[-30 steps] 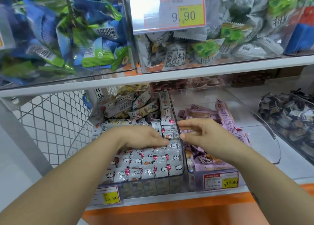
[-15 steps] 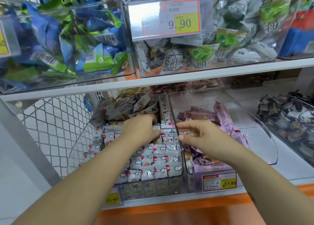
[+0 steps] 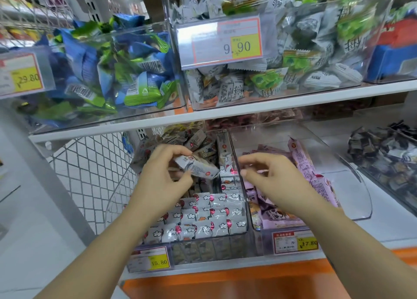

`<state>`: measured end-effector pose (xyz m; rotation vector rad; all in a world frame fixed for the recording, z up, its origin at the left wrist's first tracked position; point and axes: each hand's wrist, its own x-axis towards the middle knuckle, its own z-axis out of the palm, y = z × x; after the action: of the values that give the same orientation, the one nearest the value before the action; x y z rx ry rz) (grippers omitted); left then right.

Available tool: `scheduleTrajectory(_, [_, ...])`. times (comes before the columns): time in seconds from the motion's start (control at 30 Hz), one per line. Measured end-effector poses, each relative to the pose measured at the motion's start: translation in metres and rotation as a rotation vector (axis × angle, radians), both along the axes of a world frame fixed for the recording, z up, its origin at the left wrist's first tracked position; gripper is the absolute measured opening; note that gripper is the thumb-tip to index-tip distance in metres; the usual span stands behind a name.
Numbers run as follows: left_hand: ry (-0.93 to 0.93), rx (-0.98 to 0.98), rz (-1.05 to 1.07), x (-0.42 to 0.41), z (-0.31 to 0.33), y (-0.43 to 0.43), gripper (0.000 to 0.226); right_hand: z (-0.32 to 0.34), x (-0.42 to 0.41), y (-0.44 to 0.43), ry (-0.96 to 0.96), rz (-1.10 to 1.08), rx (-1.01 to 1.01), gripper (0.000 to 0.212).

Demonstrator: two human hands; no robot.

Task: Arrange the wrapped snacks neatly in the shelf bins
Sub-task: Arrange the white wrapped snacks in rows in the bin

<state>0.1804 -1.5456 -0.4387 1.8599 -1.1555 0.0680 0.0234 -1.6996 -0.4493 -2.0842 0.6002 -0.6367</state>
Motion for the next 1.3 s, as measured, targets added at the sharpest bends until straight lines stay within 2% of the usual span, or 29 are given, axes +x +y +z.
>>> scheduleTrajectory(0.1, [-0.119,-0.105,-0.060,-0.007,0.002,0.012,0.037,0.002,0.004,0.006,-0.077,-0.001,0.021,0.025])
scheduleTrajectory(0.27, [-0.223,-0.135,-0.105,-0.021,0.007,0.013,0.038,0.002,0.009,0.016,-0.097,0.039,0.109,0.037])
scheduleTrajectory(0.33, [-0.232,-0.153,-0.120,-0.025,0.008,0.013,0.037,0.003,0.009,0.017,-0.099,0.046,0.135,0.037])
scheduleTrajectory(0.43, [-0.223,-0.119,-0.144,-0.025,0.007,0.013,0.031,0.006,0.007,0.017,-0.200,0.063,0.296,0.022])
scheduleTrajectory(0.53, [-0.113,-0.019,-0.193,-0.021,0.005,0.014,0.019,0.012,0.005,0.015,-0.355,0.067,0.410,0.019])
scheduleTrajectory(0.6, [-0.117,-0.007,-0.181,-0.020,0.008,0.012,0.021,0.015,0.005,0.019,-0.402,0.078,0.323,0.023])
scheduleTrajectory(0.67, [-0.134,0.018,-0.144,-0.020,0.015,0.008,0.033,0.017,0.008,0.029,-0.404,0.118,0.236,0.027])
scheduleTrajectory(0.83, [-0.210,0.166,-0.120,-0.022,0.021,-0.002,0.057,0.016,0.011,0.031,-0.407,0.176,0.207,0.030])
scheduleTrajectory(1.0, [-0.074,0.207,0.013,-0.013,0.012,-0.008,0.068,0.011,0.006,0.016,-0.370,0.090,0.179,0.026])
scheduleTrajectory(1.2, [-0.097,0.468,-0.044,-0.006,0.008,-0.017,0.042,0.009,0.004,0.008,-0.330,0.010,0.163,0.020])
scheduleTrajectory(1.3, [-0.096,0.523,-0.037,-0.003,0.007,-0.020,0.035,0.008,0.004,0.007,-0.290,0.010,0.151,0.017])
